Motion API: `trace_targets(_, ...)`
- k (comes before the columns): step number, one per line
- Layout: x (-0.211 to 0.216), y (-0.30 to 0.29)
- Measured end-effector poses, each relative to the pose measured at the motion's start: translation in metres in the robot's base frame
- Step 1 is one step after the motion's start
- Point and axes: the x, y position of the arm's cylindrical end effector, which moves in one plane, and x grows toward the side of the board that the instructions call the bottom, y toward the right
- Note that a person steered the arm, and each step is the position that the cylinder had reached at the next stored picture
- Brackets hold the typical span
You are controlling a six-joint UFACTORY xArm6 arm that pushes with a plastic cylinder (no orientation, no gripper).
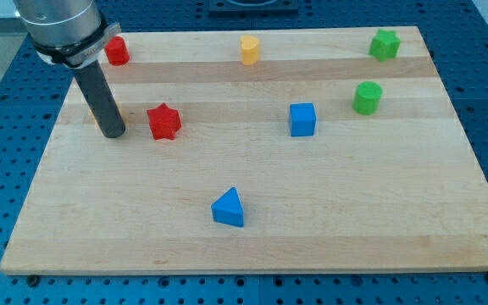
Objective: Move the red star to the bottom left
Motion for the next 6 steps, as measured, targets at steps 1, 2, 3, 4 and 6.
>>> trace_targets(1, 0.005, 0.000)
trace_targets(2, 0.009, 0.010)
trace_targets(3, 0.013, 0.036)
trace_targets(4, 0.013, 0.037)
trace_targets(6, -0.028, 0.037)
